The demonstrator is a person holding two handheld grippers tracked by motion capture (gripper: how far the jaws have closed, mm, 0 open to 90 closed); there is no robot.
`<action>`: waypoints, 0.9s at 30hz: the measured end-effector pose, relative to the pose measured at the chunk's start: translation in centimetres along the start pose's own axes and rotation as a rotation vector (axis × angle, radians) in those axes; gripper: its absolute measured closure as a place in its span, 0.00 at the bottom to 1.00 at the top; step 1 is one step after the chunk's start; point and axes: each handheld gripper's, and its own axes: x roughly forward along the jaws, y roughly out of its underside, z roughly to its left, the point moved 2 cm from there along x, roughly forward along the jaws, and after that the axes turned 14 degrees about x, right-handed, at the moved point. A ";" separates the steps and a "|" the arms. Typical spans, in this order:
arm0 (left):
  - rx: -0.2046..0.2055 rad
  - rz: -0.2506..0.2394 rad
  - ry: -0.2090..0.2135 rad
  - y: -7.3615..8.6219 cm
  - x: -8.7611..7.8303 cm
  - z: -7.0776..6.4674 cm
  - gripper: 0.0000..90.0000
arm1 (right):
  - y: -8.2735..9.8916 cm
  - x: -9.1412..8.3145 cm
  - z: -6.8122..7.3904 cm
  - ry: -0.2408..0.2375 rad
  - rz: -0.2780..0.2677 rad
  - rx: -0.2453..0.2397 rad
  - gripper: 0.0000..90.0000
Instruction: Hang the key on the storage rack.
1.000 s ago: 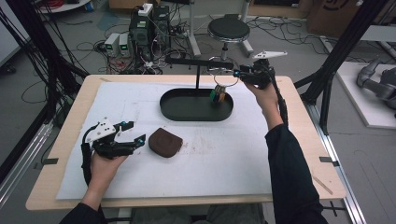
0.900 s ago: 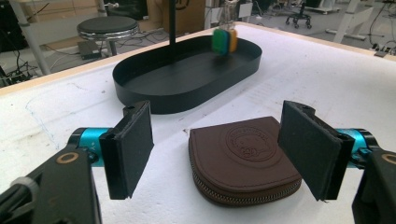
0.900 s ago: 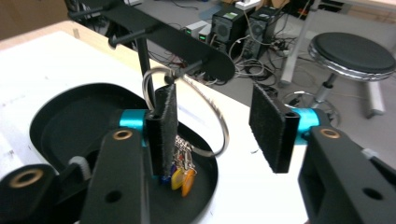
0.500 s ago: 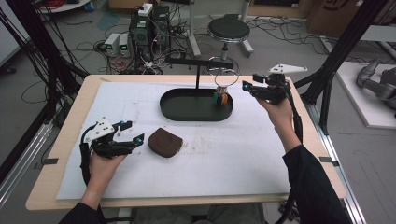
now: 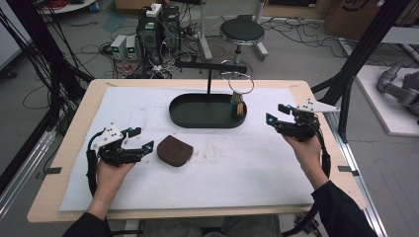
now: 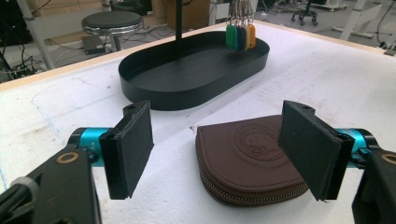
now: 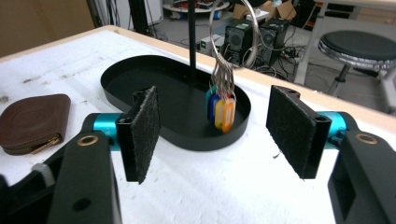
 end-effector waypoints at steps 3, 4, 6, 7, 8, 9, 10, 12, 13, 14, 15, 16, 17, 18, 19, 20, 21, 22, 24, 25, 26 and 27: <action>-0.003 0.001 -0.006 0.0 -0.1 0.1 0.29 | 1.2 -0.6 -0.5 0.002 -0.019 0.030 0.37; -0.005 0.000 -0.006 0.1 -0.2 0.1 0.29 | 1.7 -0.7 -0.6 0.004 -0.021 0.030 0.36; -0.002 0.003 -0.008 0.1 -0.3 0.1 0.29 | 2.5 -0.9 -0.7 0.013 -0.026 0.042 0.34; -0.002 0.003 -0.009 0.1 -0.3 0.1 0.29 | 3.0 -1.0 -0.7 0.016 -0.028 0.051 0.34; -0.002 0.005 -0.012 0.2 -0.4 0.1 0.29 | 3.5 -1.0 -0.7 0.020 -0.024 0.051 0.34; 0.002 0.008 -0.012 0.2 -0.4 0.1 0.29 | 3.9 -1.0 -0.7 0.023 -0.019 0.050 0.34; -0.004 0.007 -0.013 0.2 -0.4 0.1 0.29 | 4.4 -1.1 -0.6 0.024 -0.013 0.045 0.33; -0.003 0.008 -0.013 0.3 -0.5 0.2 0.29 | 5.1 -1.2 -0.6 0.026 -0.021 0.039 0.33; -0.006 0.009 -0.014 0.3 -0.5 0.2 0.29 | 5.3 -1.2 -0.6 0.024 -0.013 0.041 0.32; -0.004 0.008 -0.016 0.3 -0.6 0.2 0.29 | 5.5 -1.1 -0.6 0.029 -0.007 0.036 0.32; 0.000 0.011 -0.015 0.3 -0.6 0.1 0.29 | 5.6 -1.1 -0.7 0.034 -0.008 0.034 0.31; 0.000 0.009 -0.015 0.3 -0.7 0.1 0.29 | 5.7 -1.0 -0.7 0.036 -0.004 0.037 0.31; 0.001 0.008 -0.016 0.2 -0.7 0.0 0.29 | 5.7 -1.0 -0.8 0.038 -0.001 0.039 0.30; 0.006 0.012 -0.015 0.2 -0.7 -0.1 0.29 | 5.7 -0.9 -0.8 0.043 -0.002 0.045 0.30; 0.004 0.013 -0.015 0.2 -0.7 -0.2 0.29 | 5.6 -0.9 -0.9 0.045 -0.006 0.046 0.30; 0.010 0.016 -0.014 0.2 -0.7 -0.2 0.29 | 5.6 -0.9 -1.0 0.048 -0.009 0.049 0.30; 0.012 0.017 -0.015 0.2 -0.7 -0.3 0.29 | 5.6 -0.9 -1.1 0.053 -0.014 0.047 0.30; 0.013 0.017 -0.014 0.1 -0.7 -0.3 0.29 | 5.6 -0.9 -1.1 0.056 -0.016 0.049 0.29; 0.013 0.014 -0.013 0.1 -0.7 -0.4 0.29 | 5.6 -1.0 -1.2 0.060 -0.017 0.054 0.29; 0.013 0.014 -0.013 0.0 -0.6 -0.4 0.29 | 5.6 -1.0 -1.2 0.061 -0.016 0.057 0.29; 0.017 0.015 -0.010 0.0 -0.6 -0.4 0.29 | 5.6 -1.1 -1.2 0.062 -0.018 0.057 0.29; 0.016 0.015 -0.011 0.0 -0.5 -0.4 0.29 | 5.6 -1.1 -1.2 0.062 -0.021 0.052 0.29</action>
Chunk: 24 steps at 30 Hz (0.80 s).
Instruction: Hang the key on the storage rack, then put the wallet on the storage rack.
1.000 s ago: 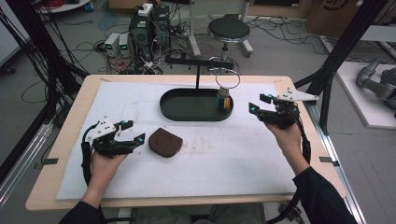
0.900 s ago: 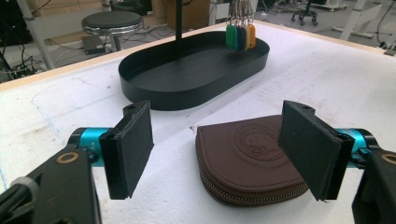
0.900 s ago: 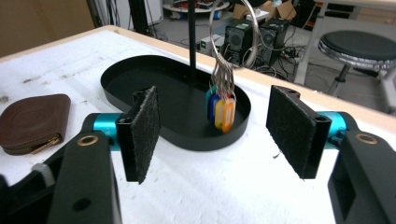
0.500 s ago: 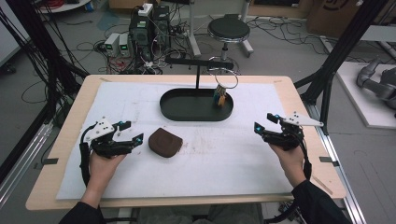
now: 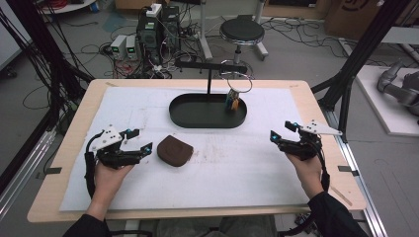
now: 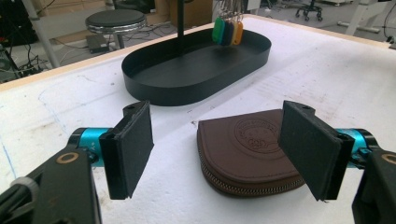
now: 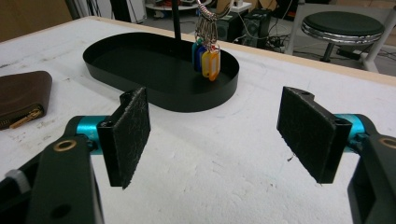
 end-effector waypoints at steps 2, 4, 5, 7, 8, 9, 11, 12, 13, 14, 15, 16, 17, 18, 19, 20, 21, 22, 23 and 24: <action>0.002 -0.001 0.002 -0.1 0.2 0.0 0.29 | 0.1 -0.1 0.0 0.004 0.000 -0.009 0.29; 0.004 0.000 0.006 -0.1 0.3 0.0 0.29 | 0.1 -0.2 0.1 0.008 0.001 -0.010 0.29; 0.006 0.001 0.007 -0.1 0.3 0.0 0.29 | 0.1 -0.3 0.1 0.008 0.000 -0.011 0.29; 0.004 0.001 0.008 -0.1 0.4 0.0 0.29 | 0.1 -0.2 -0.1 0.009 -0.001 -0.012 0.29; 0.004 0.001 0.009 -0.1 0.3 0.0 0.29 | 0.1 -0.2 -0.2 0.013 0.003 -0.012 0.29; -0.001 -0.004 0.011 -0.1 0.3 0.0 0.29 | 0.1 -0.1 -0.2 0.018 0.002 -0.013 0.29; 0.000 -0.009 0.013 0.0 0.2 0.0 0.29 | 0.1 0.0 -0.3 0.025 0.005 -0.010 0.29; -0.001 -0.010 0.013 0.0 0.2 0.0 0.29 | 0.1 0.1 -0.4 0.029 0.006 -0.010 0.29; -0.002 -0.009 0.011 0.0 0.2 0.0 0.29 | 0.1 0.1 -0.4 0.032 0.006 -0.012 0.29; -0.007 -0.010 0.009 0.0 0.2 0.0 0.29 | 0.1 0.1 -0.5 0.033 0.006 -0.007 0.29; -0.008 -0.009 0.008 0.0 0.2 0.0 0.29 | 0.1 0.2 -0.5 0.033 0.007 -0.004 0.29; -0.008 -0.009 0.007 0.0 0.2 0.0 0.29 | 0.1 0.1 -0.5 0.034 0.009 -0.007 0.30; -0.008 -0.008 0.005 -0.1 0.2 0.0 0.29 | 0.2 0.1 -0.6 0.036 0.009 -0.008 0.30; -0.007 -0.008 0.006 -0.1 0.2 0.0 0.29 | 0.2 0.1 -0.6 0.038 0.008 -0.006 0.30; -0.008 -0.008 0.005 -0.1 0.2 0.0 0.29 | 0.2 0.1 -0.6 0.038 0.006 -0.011 0.30; -0.007 -0.009 0.001 -0.2 0.2 -0.1 0.29 | 0.2 0.1 -0.7 0.039 0.008 -0.012 0.30; -0.007 -0.012 -0.001 -0.3 0.2 -0.1 0.29 | 0.3 0.1 -0.7 0.038 0.010 -0.008 0.30; -0.009 -0.013 -0.001 -0.3 0.3 0.0 0.29 | 0.3 0.1 -0.7 0.038 0.010 -0.007 0.30; -0.013 -0.012 0.001 -0.4 0.4 0.0 0.29 | 0.3 0.1 -0.8 0.040 0.011 -0.006 0.30; -0.019 -0.011 0.001 -0.4 0.5 0.0 0.29 | 0.2 0.1 -0.8 0.041 0.008 -0.011 0.30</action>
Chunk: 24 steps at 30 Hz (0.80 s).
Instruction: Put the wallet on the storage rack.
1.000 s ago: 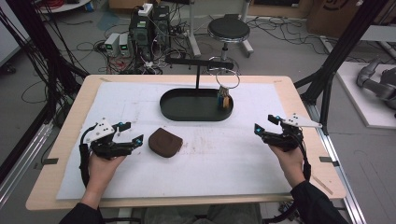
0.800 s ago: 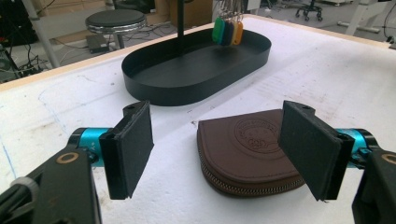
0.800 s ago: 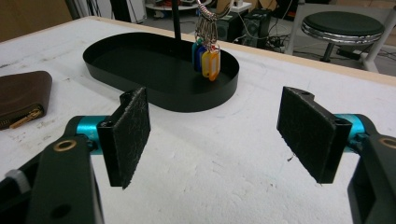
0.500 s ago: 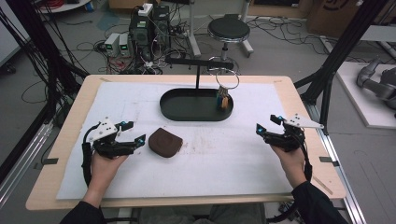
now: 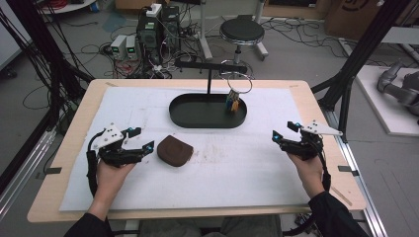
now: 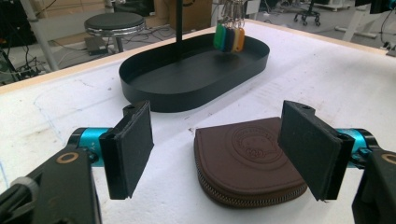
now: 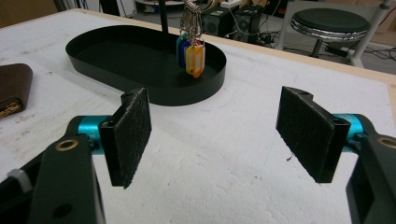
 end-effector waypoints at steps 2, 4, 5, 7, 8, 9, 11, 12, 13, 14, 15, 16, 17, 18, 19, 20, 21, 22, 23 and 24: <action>-0.002 0.005 -0.003 -0.1 0.3 -0.1 0.29 | 0.0 0.0 0.0 0.002 -0.001 -0.002 0.30; 0.004 0.016 0.000 -0.1 0.6 -0.2 0.32 | 0.1 0.0 -0.1 0.007 0.000 -0.005 0.30; 0.006 0.019 0.001 -0.1 0.8 -0.2 0.33 | 0.1 0.0 -0.1 0.008 0.002 -0.002 0.30; 0.009 0.028 0.002 -0.1 1.1 -0.3 0.36 | 0.0 0.0 -0.2 0.007 0.001 0.000 0.30; 0.005 0.034 0.003 0.0 1.3 -0.4 0.36 | 0.0 0.0 -0.3 0.009 0.000 0.004 0.30; 0.000 0.046 0.004 0.0 1.5 -0.4 0.37 | 0.0 0.1 -0.3 0.008 0.001 0.005 0.30; -0.010 0.066 0.006 0.2 1.9 -0.3 0.40 | 0.0 0.2 -0.4 0.010 0.004 0.003 0.31; -0.014 0.076 0.009 0.3 2.0 -0.3 0.43 | 0.1 0.2 -0.4 0.009 0.009 0.005 0.31; -0.023 0.084 0.004 0.4 2.2 -0.2 0.44 | 0.1 0.3 -0.4 0.009 0.007 0.000 0.31; -0.035 0.089 0.005 0.4 2.4 -0.1 0.47 | 0.1 0.3 -0.3 0.010 0.006 -0.003 0.31; -0.048 0.092 0.009 0.5 2.6 0.1 0.49 | 0.1 0.3 -0.3 0.008 0.006 -0.003 0.31; -0.063 0.106 0.010 0.5 2.8 0.3 0.49 | 0.1 0.3 -0.3 0.006 0.007 -0.002 0.32; -0.088 0.115 0.021 0.5 3.1 0.4 0.49 | 0.1 0.3 -0.3 0.007 0.010 -0.005 0.33; -0.107 0.119 0.034 0.5 3.4 0.5 0.49 | 0.1 0.4 -0.3 0.007 0.011 -0.008 0.33; -0.111 0.133 0.039 0.6 3.7 0.6 0.49 | 0.1 0.4 -0.3 0.007 0.011 -0.009 0.33; -0.108 0.143 0.042 0.6 3.9 0.6 0.49 | 0.1 0.4 -0.3 0.008 0.009 -0.009 0.33; -0.107 0.151 0.050 0.5 4.2 0.7 0.51 | 0.1 0.4 -0.3 0.011 0.009 -0.003 0.33; -0.110 0.160 0.053 0.5 4.4 0.8 0.52 | 0.0 0.3 -0.4 0.010 0.005 -0.005 0.33; -0.113 0.168 0.056 0.3 4.7 0.8 0.52 | 0.0 0.3 -0.4 0.011 0.003 -0.002 0.33; -0.114 0.171 0.060 0.2 4.9 0.9 0.53 | 0.0 0.3 -0.5 0.012 0.004 0.000 0.33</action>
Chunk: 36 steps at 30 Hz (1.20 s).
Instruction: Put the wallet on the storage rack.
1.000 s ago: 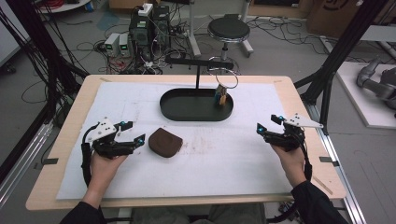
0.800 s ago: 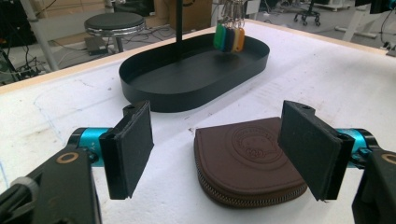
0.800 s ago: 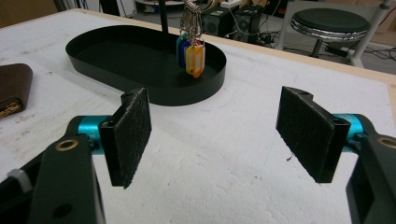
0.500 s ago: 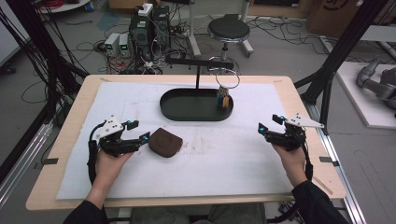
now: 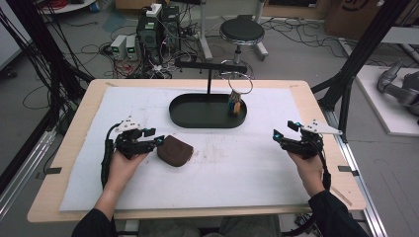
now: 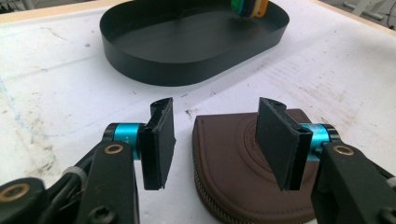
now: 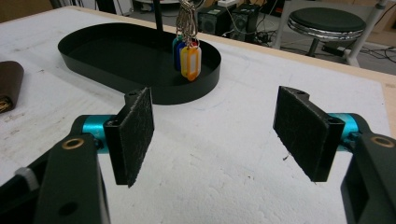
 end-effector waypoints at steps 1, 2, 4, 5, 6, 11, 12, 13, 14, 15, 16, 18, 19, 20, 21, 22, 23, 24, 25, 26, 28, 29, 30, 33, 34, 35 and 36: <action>0.001 0.004 0.001 -0.2 0.2 0.1 0.54 | 0.0 0.0 -0.1 0.000 -0.001 -0.001 0.33; 0.003 0.005 -0.006 -0.4 0.4 0.2 0.55 | 0.0 0.0 -0.1 -0.002 0.000 0.003 0.33; -0.004 0.014 -0.010 -0.5 0.8 0.5 0.58 | 0.0 0.1 -0.1 -0.002 0.002 0.000 0.35; -0.011 0.031 -0.009 -0.5 1.2 0.7 0.59 | 0.0 0.1 0.0 -0.004 0.002 -0.004 0.35; -0.020 0.051 -0.008 -0.4 1.5 0.8 0.60 | 0.0 0.1 0.0 -0.005 0.002 -0.006 0.35; -0.087 0.106 0.039 0.4 2.8 1.4 0.62 | 0.0 0.3 0.2 -0.012 0.005 -0.017 0.36; -0.099 0.118 0.049 0.6 3.0 1.4 0.62 | 0.0 0.3 0.2 -0.014 0.009 -0.017 0.36; -0.105 0.133 0.054 0.7 3.1 1.4 0.62 | 0.1 0.3 0.2 -0.015 0.009 -0.017 0.36; -0.114 0.139 0.060 0.8 3.3 1.4 0.62 | 0.1 0.4 0.2 -0.017 0.010 -0.016 0.36; -0.130 0.137 0.063 0.9 3.3 1.5 0.62 | 0.1 0.4 0.2 -0.018 0.011 -0.014 0.36; -0.135 0.136 0.068 0.9 3.3 1.6 0.62 | 0.0 0.4 0.2 -0.017 0.011 -0.014 0.36; -0.153 0.136 0.086 1.0 3.3 1.6 0.65 | 0.1 0.4 0.2 -0.018 0.011 -0.013 0.36; -0.156 0.134 0.095 1.1 3.3 1.6 0.68 | 0.1 0.4 0.2 -0.021 0.014 -0.011 0.36; -0.157 0.133 0.102 1.1 3.3 1.5 0.71 | 0.1 0.4 0.2 -0.019 0.016 -0.016 0.36; -0.152 0.136 0.107 1.0 3.3 1.4 0.74 | 0.1 0.4 0.2 -0.019 0.018 -0.017 0.36; -0.154 0.135 0.115 1.0 3.3 1.4 0.77 | 0.1 0.4 0.3 -0.023 0.017 -0.019 0.36; -0.161 0.135 0.115 1.1 3.4 1.3 0.79 | 0.1 0.4 0.3 -0.021 0.017 -0.021 0.37; -0.175 0.134 0.122 1.1 3.3 1.4 0.79 | 0.1 0.5 0.4 -0.023 0.015 -0.025 0.37; -0.192 0.132 0.127 1.2 3.4 1.6 0.79 | 0.1 0.5 0.4 -0.024 0.018 -0.027 0.37; -0.208 0.130 0.131 1.3 3.4 1.7 0.78 | 0.0 0.5 0.5 -0.028 0.019 -0.028 0.37; -0.237 0.135 0.123 1.6 3.4 2.0 0.68 | 0.0 0.5 0.6 -0.029 0.018 -0.030 0.37; -0.248 0.126 0.135 1.6 3.4 2.0 0.69 | 0.0 0.5 0.6 -0.030 0.018 -0.030 0.37; -0.250 0.119 0.152 1.6 3.4 2.0 0.73 | 0.0 0.5 0.6 -0.030 0.019 -0.035 0.37; -0.225 0.119 0.151 1.4 3.4 1.7 0.84 | 0.0 0.5 0.6 -0.033 0.021 -0.037 0.38; -0.225 0.119 0.149 1.3 3.4 1.6 0.84 | 0.0 0.6 0.6 -0.035 0.021 -0.037 0.38; -0.223 0.117 0.142 1.3 3.3 1.5 0.86 | 0.0 0.6 0.6 -0.036 0.022 -0.038 0.38; -0.221 0.114 0.139 1.3 3.3 1.5 0.86 | 0.0 0.6 0.6 -0.035 0.022 -0.036 0.39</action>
